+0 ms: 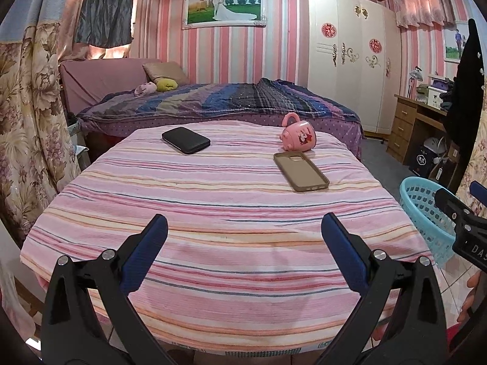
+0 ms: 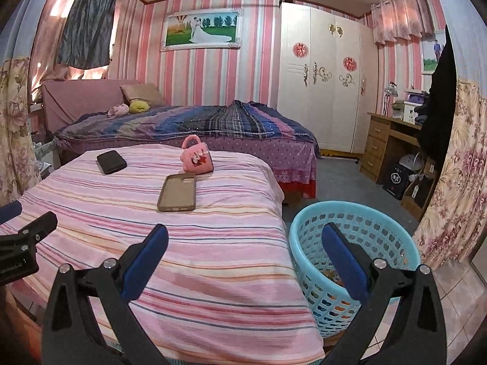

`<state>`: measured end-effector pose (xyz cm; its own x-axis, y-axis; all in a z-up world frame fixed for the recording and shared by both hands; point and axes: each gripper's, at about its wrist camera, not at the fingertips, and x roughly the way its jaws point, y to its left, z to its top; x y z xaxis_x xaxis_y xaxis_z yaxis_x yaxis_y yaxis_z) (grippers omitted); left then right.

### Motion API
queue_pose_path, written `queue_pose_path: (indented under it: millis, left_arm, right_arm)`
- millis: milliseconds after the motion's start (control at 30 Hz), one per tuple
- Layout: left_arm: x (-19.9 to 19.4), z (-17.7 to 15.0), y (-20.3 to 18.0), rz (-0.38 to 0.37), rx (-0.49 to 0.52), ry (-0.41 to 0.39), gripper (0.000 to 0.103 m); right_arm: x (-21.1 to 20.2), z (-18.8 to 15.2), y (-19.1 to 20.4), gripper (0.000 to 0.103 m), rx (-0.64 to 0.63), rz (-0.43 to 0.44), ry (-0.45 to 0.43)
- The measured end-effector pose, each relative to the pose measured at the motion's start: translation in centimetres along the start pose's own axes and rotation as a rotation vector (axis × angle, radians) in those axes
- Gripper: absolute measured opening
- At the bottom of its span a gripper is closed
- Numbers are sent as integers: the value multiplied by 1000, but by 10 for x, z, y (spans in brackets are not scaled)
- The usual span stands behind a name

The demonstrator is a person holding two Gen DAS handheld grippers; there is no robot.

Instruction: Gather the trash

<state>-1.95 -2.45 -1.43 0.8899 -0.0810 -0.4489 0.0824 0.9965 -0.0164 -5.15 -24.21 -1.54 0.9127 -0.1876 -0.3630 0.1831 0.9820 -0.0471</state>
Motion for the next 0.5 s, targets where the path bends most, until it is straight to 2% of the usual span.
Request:
queue_pose_path:
  millis: [500]
  left_arm:
    - [-3, 2, 3, 22, -12, -31, 98]
  right_arm:
    - [-1, 1, 4, 98, -23, -8, -16]
